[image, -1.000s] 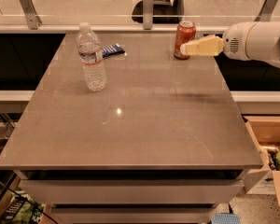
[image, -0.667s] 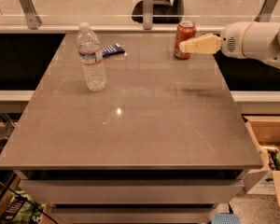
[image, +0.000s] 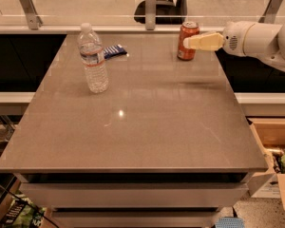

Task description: Move coke can near water bottle

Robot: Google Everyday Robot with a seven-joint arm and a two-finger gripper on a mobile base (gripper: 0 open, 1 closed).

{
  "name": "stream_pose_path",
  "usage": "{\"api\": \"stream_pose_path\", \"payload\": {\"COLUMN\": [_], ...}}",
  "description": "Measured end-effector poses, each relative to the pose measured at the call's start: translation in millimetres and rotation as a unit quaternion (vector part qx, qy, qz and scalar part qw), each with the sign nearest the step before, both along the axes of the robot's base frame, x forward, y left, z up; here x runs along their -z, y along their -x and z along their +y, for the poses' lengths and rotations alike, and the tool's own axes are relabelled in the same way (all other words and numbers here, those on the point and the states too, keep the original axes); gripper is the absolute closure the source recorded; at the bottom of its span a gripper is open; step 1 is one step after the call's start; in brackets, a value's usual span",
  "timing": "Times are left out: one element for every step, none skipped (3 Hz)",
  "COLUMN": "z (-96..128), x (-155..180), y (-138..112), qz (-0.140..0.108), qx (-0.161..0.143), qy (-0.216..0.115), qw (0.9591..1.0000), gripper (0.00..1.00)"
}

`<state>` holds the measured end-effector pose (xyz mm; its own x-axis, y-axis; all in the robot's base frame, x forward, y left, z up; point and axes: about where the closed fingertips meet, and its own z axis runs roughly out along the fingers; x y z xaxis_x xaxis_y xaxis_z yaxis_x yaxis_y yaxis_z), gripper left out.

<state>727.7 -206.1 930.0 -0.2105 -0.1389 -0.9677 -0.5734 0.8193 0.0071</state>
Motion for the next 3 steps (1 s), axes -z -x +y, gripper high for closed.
{"api": "stream_pose_path", "payload": {"z": [-1.4, -1.6, 2.4], "x": [11.4, 19.9, 21.3], "y": [-20.4, -39.3, -53.6], "qz": [-0.008, -0.013, -0.018], "qx": [-0.010, -0.017, -0.026], "qy": [-0.018, -0.030, -0.032], "qw": [0.9998, 0.9993, 0.9990], "gripper": [0.00, 0.00, 0.00]}}
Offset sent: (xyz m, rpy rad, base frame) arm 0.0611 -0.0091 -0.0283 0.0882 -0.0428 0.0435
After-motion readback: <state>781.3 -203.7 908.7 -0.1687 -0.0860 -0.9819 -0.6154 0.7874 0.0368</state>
